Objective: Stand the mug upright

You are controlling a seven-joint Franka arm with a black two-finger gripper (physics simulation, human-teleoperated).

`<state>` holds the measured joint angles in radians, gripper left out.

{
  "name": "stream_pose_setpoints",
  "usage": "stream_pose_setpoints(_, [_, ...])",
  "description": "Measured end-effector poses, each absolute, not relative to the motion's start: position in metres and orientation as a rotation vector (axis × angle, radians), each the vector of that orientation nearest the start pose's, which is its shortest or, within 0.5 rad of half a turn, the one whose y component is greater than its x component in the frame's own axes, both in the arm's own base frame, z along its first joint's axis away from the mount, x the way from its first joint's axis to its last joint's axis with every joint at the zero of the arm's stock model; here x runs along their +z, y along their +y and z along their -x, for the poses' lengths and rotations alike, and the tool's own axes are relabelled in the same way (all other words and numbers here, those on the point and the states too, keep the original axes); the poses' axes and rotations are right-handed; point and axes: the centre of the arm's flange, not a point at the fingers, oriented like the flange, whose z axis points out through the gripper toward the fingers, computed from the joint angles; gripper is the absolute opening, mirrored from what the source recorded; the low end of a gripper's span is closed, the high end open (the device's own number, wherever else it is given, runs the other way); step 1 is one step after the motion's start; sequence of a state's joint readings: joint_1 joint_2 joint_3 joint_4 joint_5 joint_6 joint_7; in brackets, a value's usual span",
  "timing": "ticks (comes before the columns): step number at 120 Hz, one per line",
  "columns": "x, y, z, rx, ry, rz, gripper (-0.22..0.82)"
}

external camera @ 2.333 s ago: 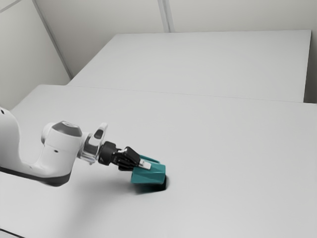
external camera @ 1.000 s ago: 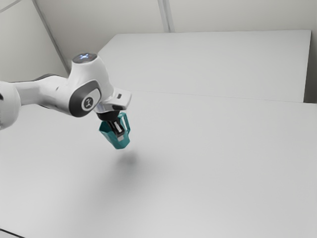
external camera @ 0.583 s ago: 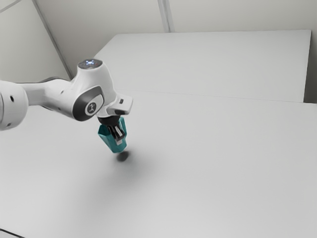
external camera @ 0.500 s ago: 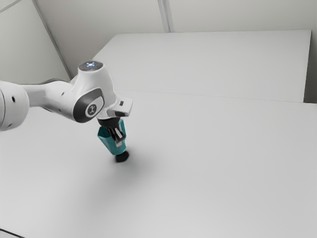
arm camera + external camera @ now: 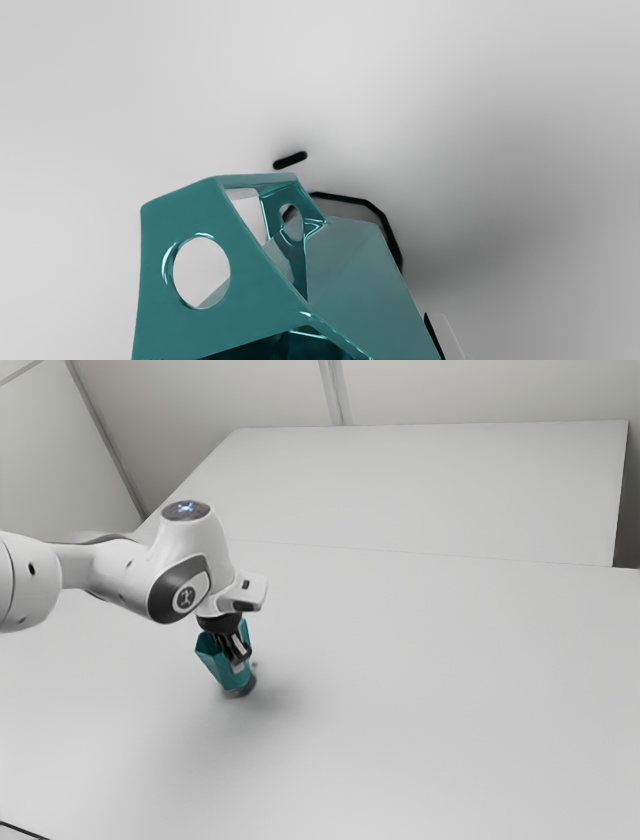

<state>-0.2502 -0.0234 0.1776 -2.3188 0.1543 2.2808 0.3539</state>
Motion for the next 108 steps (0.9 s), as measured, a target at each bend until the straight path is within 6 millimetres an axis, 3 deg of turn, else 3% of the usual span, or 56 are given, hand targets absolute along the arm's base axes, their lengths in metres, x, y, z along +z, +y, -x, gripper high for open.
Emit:
stream_pose_setpoints(23, [0.3465,-0.0342,-0.5013,0.043,0.776,2.934,-0.17])
stream_pose_setpoints(85, [0.3485,-0.0321,-0.5008,0.037,0.756,2.95,0.19])
stream_pose_setpoints(108, [0.3532,-0.0323,-0.4999,0.029,0.755,2.951,0.28])
